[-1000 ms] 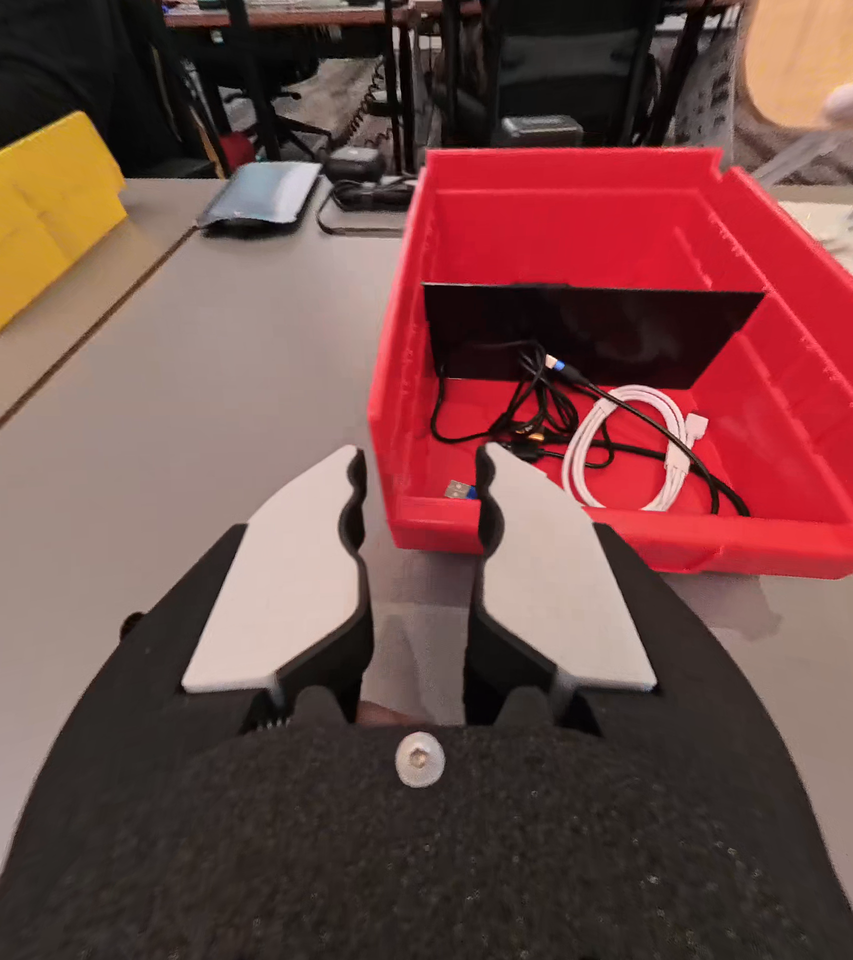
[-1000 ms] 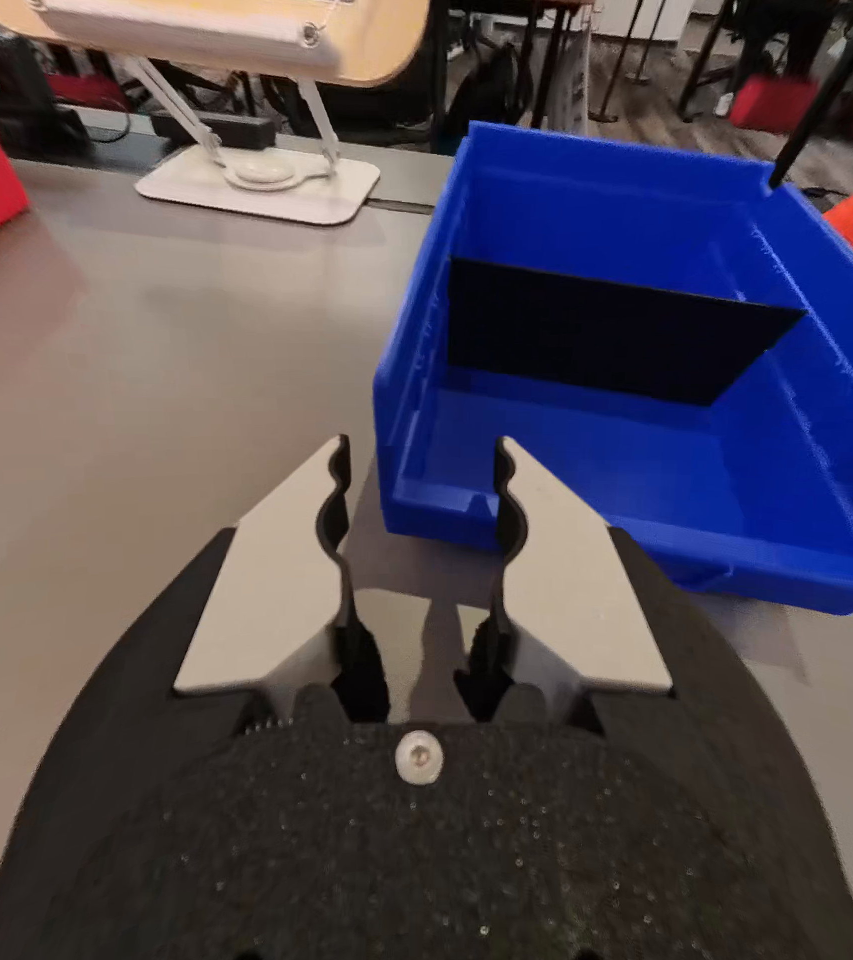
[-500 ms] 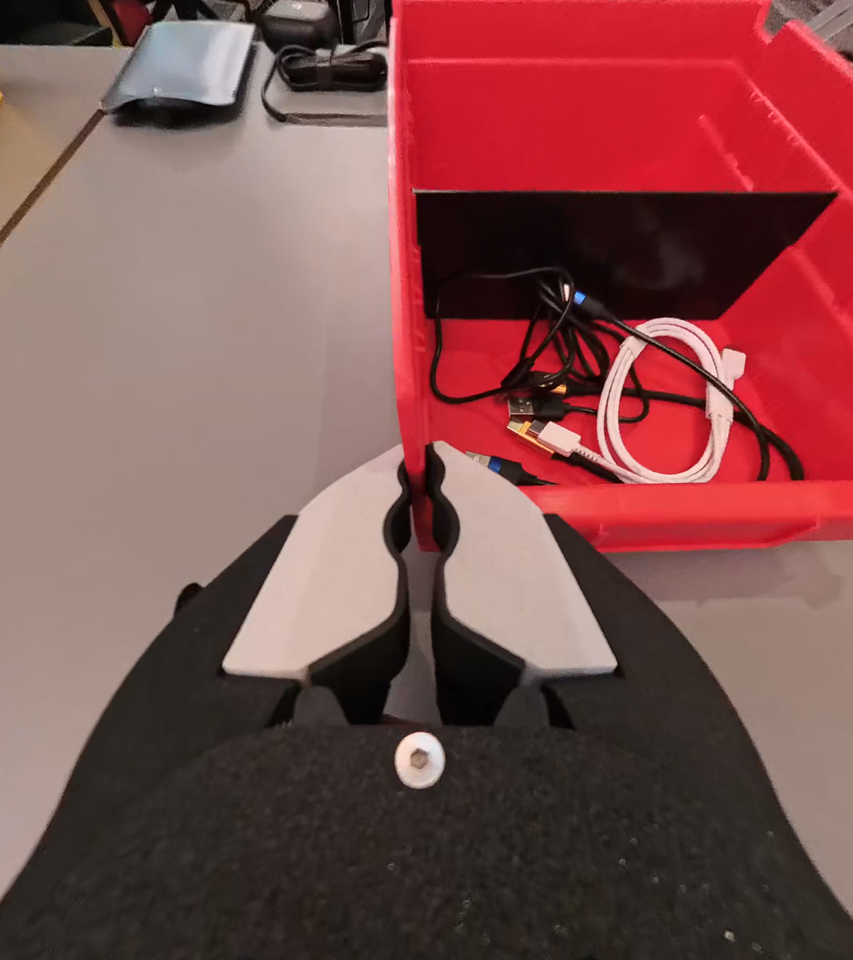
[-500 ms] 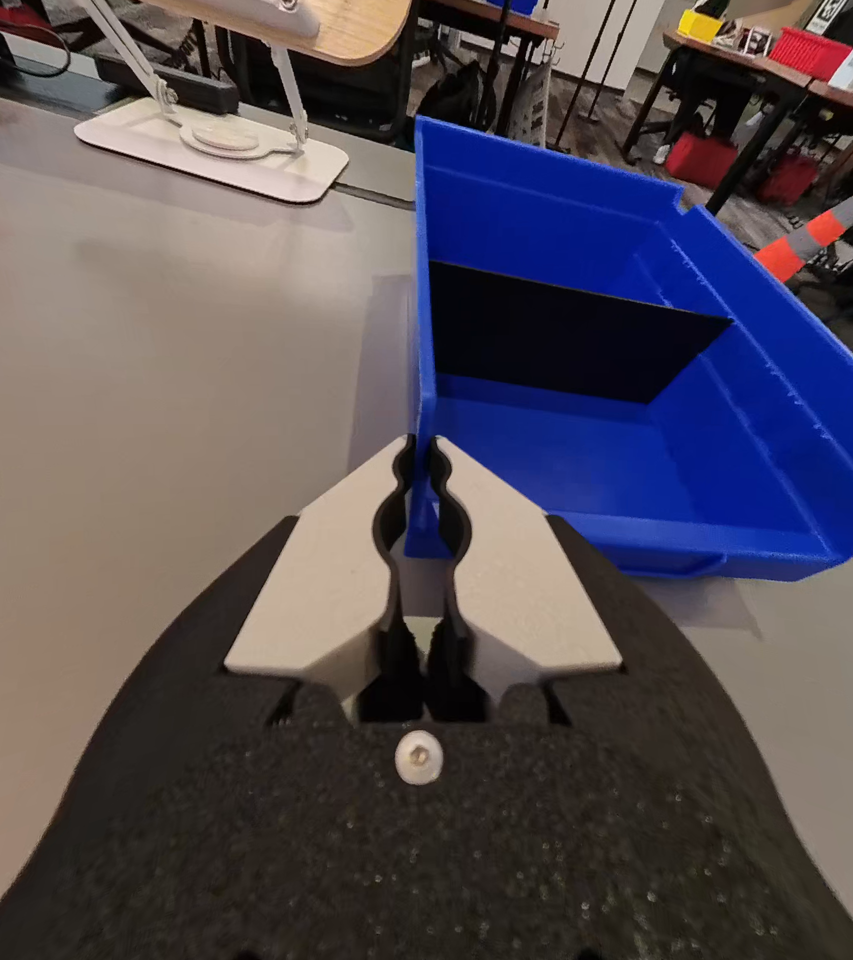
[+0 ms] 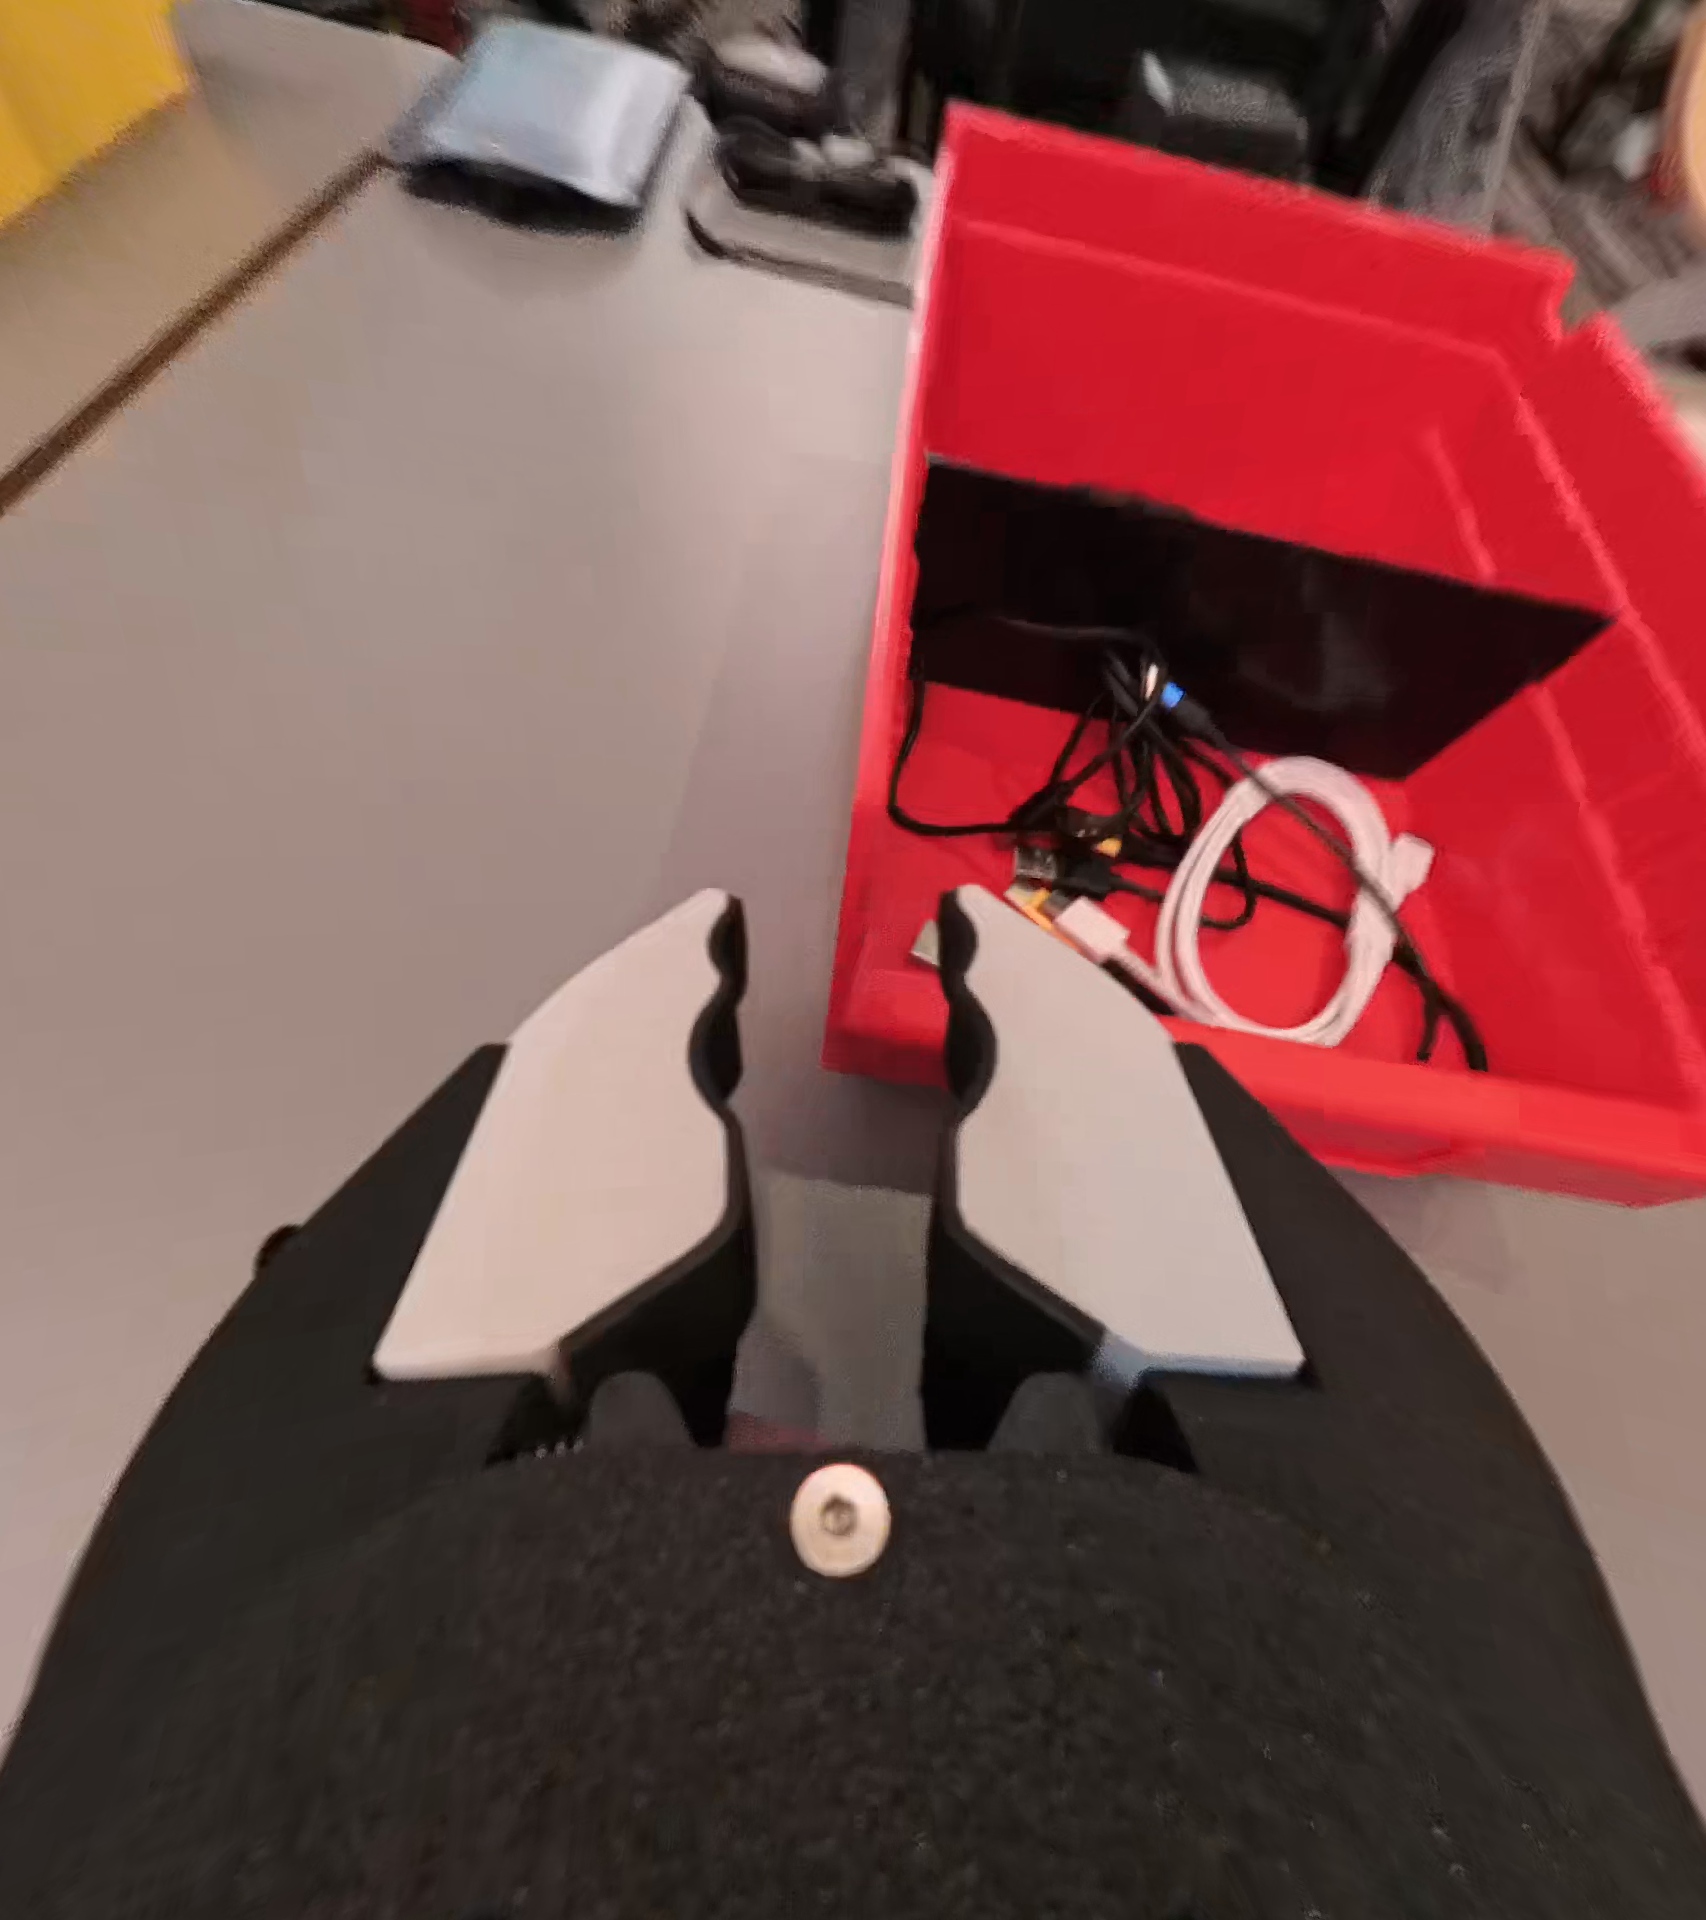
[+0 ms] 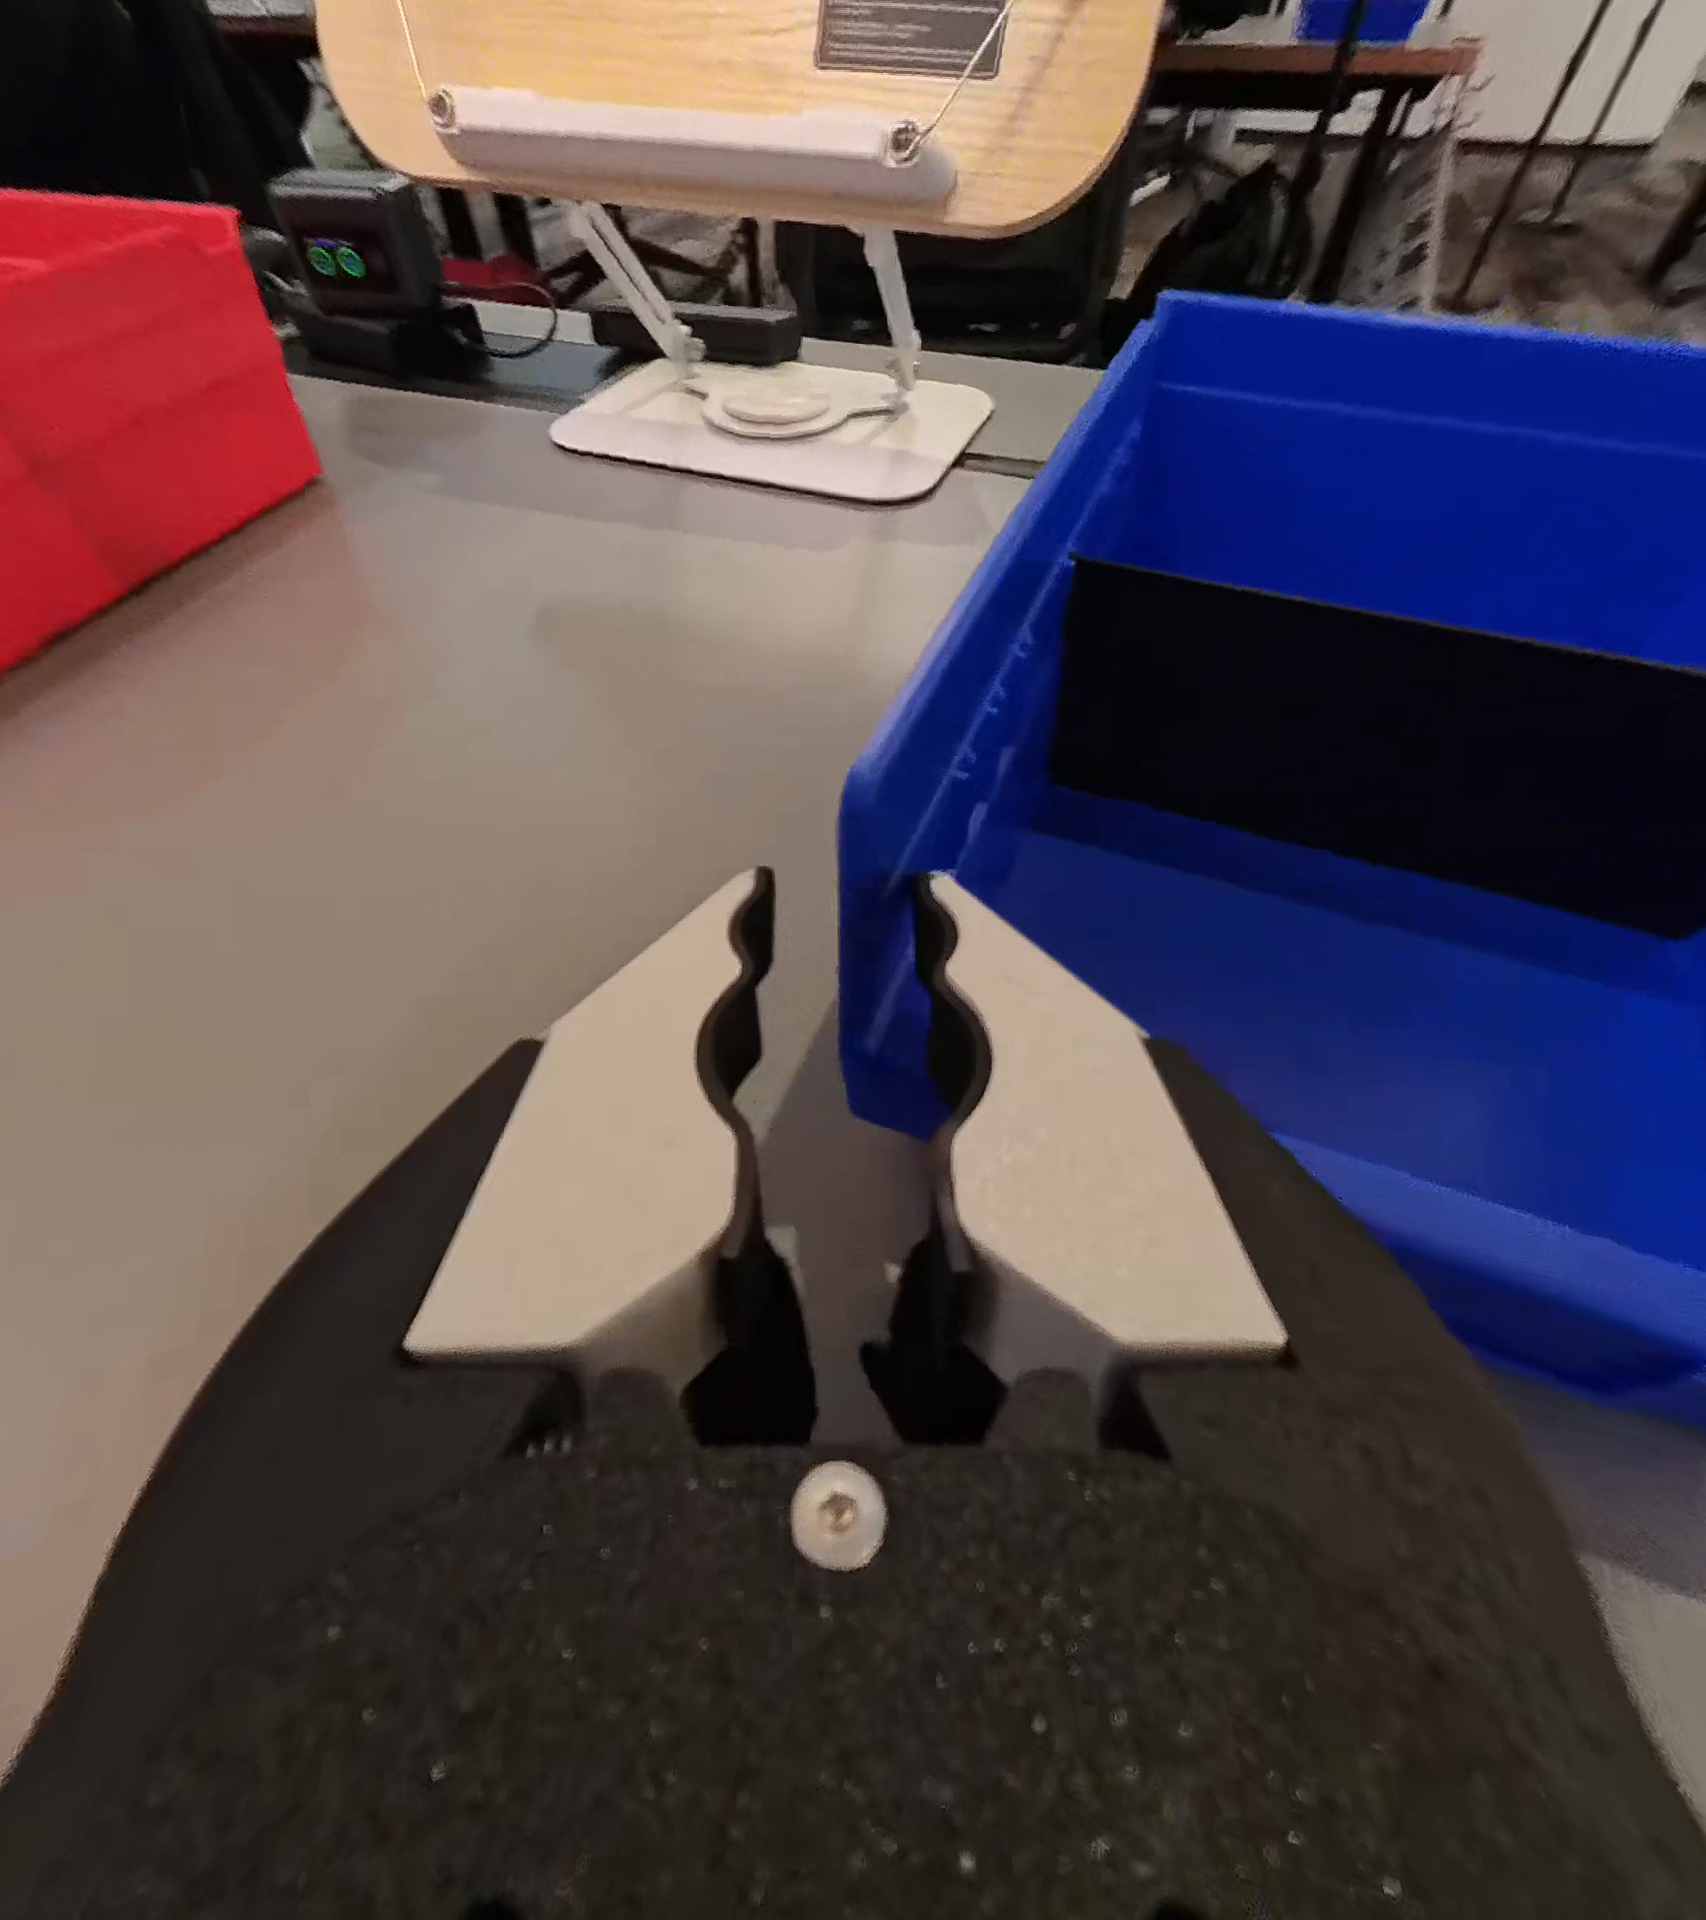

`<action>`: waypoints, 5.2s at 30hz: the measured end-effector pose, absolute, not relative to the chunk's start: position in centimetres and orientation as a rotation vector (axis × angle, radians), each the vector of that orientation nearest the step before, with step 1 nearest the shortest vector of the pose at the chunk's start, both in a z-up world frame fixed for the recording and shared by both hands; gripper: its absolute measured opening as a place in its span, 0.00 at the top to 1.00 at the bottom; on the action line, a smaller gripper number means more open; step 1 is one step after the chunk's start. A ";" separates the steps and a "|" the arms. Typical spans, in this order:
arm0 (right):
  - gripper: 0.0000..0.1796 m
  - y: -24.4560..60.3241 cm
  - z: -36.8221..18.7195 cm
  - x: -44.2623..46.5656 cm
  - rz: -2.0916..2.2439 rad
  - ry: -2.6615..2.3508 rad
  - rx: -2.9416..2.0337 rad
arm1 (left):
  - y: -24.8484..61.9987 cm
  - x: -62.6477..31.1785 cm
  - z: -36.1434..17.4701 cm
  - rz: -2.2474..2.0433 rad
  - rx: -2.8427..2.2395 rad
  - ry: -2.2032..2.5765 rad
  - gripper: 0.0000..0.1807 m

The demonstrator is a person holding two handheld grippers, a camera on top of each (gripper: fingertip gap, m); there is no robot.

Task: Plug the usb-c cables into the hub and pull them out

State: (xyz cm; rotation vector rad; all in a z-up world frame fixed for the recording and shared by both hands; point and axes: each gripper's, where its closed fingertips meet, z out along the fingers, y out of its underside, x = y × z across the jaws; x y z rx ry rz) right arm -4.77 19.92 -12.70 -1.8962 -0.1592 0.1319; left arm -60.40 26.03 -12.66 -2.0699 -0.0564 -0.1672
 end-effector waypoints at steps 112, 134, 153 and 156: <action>0.83 9.9 -8.4 -21.8 0.764 -0.628 -1.636 | 9.5 -25.6 -12.9 -0.325 -1.434 1.504 0.97; 0.99 10.1 -11.0 -22.4 1.013 -0.610 -1.829 | 8.9 -25.5 -12.8 -0.179 -1.292 1.518 0.90; 0.99 10.2 -10.0 -21.1 1.071 -0.541 -1.790 | 11.2 -25.4 -14.1 -0.429 -1.591 1.303 0.93; 0.99 10.0 -10.0 -21.2 1.090 -0.550 -1.797 | 12.2 -25.7 -14.0 -0.423 -1.616 1.263 1.00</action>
